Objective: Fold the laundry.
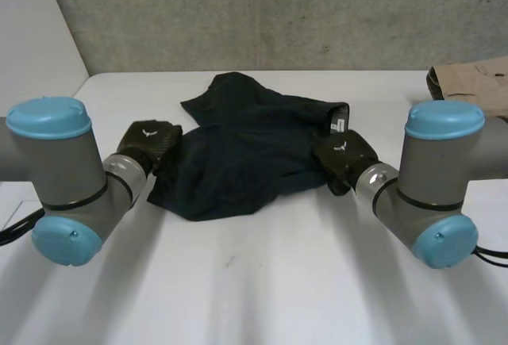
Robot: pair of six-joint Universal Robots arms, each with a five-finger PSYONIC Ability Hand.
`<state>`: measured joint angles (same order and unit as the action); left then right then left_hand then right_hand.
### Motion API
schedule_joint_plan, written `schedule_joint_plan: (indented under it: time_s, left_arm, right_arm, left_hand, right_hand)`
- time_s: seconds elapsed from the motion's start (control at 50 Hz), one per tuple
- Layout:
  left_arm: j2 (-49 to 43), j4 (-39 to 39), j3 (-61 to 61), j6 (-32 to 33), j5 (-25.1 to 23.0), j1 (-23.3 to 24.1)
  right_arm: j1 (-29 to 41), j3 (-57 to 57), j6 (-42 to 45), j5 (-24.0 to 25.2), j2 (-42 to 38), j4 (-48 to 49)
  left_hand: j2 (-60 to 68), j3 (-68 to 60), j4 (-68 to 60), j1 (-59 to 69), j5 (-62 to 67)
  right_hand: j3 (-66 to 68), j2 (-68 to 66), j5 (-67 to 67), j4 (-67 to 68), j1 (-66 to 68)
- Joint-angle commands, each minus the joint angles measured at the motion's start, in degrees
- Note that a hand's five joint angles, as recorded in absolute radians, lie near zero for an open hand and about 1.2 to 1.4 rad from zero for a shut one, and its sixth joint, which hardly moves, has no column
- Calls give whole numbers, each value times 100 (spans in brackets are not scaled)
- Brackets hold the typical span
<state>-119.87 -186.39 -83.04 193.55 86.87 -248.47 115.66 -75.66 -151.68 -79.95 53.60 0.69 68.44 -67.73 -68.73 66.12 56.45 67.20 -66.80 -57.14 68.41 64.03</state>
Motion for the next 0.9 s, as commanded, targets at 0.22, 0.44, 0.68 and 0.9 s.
schedule_joint_plan:
  time_s: [0.22,0.44,0.68,0.9]
  left_arm:
    - [104,717,657,25,-65,-17]
    - [210,823,666,156,199,-52]
    - [973,1034,-62,894,385,-158]
    - [800,938,-802,1325,76,80]
  right_arm:
    - [-280,331,192,93,809,-1809]
    - [-237,1474,156,322,274,-2548]
    - [-87,1142,753,278,-210,-2268]
    - [-78,333,1017,138,-236,-1107]
  left_hand:
    - [1156,-1227,-1127,1388,1355]
    - [-1874,1803,1902,-1642,-1675]
    - [-5844,5773,5873,-5612,-5645]
    - [-5184,5113,5212,-4952,-4985]
  right_hand:
    - [-4019,3979,4014,-4141,-3702]
    - [-3264,3224,3258,-3385,-2947]
    - [-3331,3291,3325,-3453,-3014]
    - [-3264,3224,3258,-3385,-2947]
